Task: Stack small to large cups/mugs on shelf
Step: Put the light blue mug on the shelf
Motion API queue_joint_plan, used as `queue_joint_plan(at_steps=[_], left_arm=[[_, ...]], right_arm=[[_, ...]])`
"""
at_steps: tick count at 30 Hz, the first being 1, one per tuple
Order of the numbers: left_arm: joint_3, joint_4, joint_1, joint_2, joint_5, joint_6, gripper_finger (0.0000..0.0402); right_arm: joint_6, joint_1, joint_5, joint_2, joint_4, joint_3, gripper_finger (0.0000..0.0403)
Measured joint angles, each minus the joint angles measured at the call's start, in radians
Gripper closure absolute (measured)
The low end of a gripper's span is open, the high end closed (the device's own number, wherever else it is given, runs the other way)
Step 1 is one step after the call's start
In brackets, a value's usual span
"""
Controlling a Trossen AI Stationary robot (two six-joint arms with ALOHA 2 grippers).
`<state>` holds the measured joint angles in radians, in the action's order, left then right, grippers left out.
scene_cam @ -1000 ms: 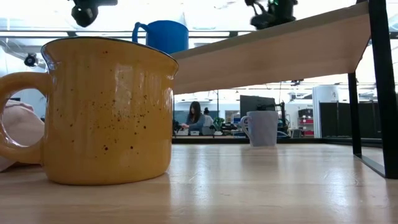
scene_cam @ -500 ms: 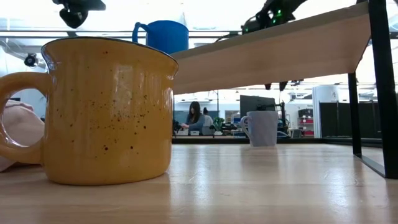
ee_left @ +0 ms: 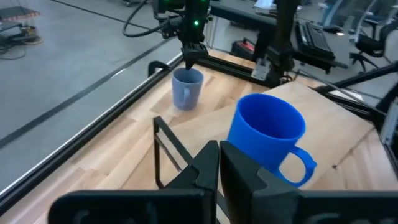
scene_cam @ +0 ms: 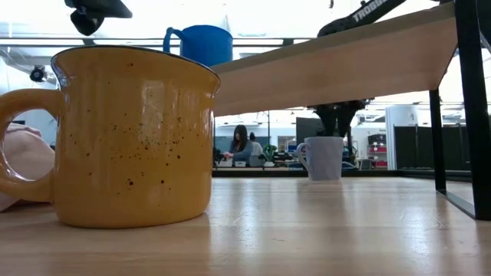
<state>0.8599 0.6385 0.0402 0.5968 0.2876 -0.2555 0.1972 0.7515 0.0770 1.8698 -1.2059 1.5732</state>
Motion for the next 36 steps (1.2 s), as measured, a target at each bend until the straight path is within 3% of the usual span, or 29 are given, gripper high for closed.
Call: queue_joint_plan(at_steps=[8,17,32,36], left_arm=[[0.000,0.000,0.000,0.000,0.033,-0.001,0.0402],[0.000,0.000,0.000,-0.006,0.060,-0.002,0.0402],[0.000,0.001,0.000,-0.024,0.058,-0.004,0.0402],[0.000,0.002,0.000,-0.023,0.058,-0.004,0.0402]], right_arm=[[-0.029,0.048,-0.109,-0.002,0.025,-0.032,0.0188],[0.002,0.041,-0.159,-0.001,0.105,-0.101,0.0199],[0.003,0.030,-0.084,-0.001,0.154,-0.107,0.0372],[-0.007,0.014,-0.083,-0.011,0.136,-0.107,0.0389]])
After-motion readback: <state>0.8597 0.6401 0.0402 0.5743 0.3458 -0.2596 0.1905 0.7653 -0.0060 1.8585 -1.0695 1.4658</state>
